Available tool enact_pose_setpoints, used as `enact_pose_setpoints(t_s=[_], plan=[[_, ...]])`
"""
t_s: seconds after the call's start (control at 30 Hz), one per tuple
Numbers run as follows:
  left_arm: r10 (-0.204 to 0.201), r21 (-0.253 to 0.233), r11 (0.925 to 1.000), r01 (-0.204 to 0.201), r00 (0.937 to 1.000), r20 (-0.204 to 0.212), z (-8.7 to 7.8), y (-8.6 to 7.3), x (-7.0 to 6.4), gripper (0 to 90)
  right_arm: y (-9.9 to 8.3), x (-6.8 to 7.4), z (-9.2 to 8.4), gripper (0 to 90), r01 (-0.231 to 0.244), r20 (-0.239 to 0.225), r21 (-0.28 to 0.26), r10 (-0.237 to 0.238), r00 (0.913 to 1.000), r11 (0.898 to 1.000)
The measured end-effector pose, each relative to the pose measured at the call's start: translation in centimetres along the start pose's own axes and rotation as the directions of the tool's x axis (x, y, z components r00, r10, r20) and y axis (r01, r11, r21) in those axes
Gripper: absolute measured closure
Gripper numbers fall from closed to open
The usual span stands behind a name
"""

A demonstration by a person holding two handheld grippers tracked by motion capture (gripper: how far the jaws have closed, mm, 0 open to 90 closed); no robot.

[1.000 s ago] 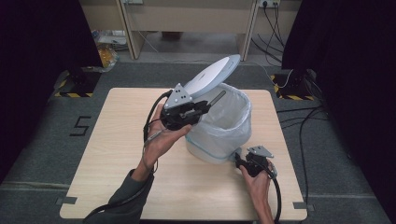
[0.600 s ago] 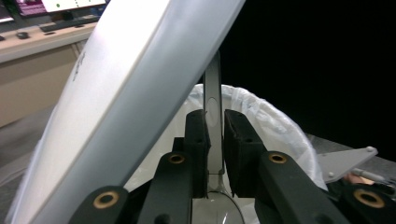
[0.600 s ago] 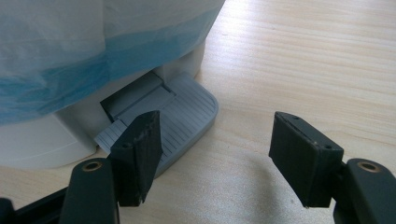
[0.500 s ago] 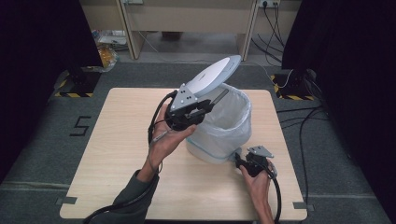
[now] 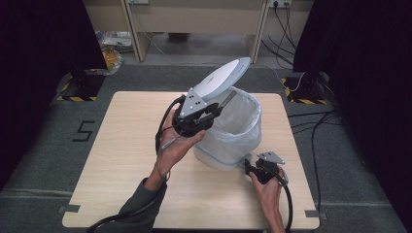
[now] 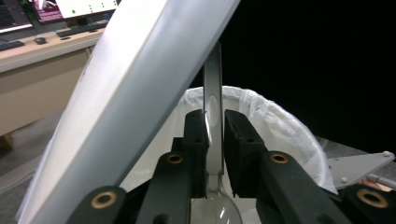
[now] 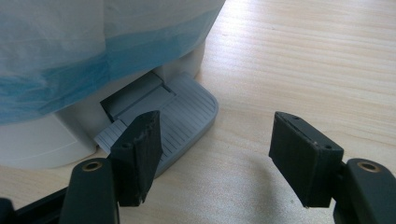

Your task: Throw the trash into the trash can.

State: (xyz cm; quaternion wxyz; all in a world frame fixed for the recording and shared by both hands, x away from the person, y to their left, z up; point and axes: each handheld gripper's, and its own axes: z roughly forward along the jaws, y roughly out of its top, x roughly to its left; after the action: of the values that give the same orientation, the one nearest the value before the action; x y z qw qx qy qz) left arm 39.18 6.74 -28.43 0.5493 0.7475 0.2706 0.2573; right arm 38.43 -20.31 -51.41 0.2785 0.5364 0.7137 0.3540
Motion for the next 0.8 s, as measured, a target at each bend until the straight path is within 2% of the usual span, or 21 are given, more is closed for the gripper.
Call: enact_pose_setpoints(t_s=[0.27,0.57,0.8], plan=[[0.026,0.006,0.9996,-0.026,0.9994,-0.024,0.0,0.0,0.0,76.3,0.0,0.0,0.0,34.0,0.000,0.000,0.000,0.000,1.0000,1.000],[0.020,-0.009,0.9998,-0.020,0.9997,-0.012,-0.8,0.4,0.0,74.1,0.0,0.0,0.0,34.0,-0.001,0.000,0.000,0.001,1.0000,1.000],[0.015,-0.001,0.9999,-0.015,0.9997,0.017,-1.3,0.5,-0.1,70.5,0.0,0.0,0.0,34.0,-0.002,-0.002,-0.001,0.002,1.0000,1.000]])
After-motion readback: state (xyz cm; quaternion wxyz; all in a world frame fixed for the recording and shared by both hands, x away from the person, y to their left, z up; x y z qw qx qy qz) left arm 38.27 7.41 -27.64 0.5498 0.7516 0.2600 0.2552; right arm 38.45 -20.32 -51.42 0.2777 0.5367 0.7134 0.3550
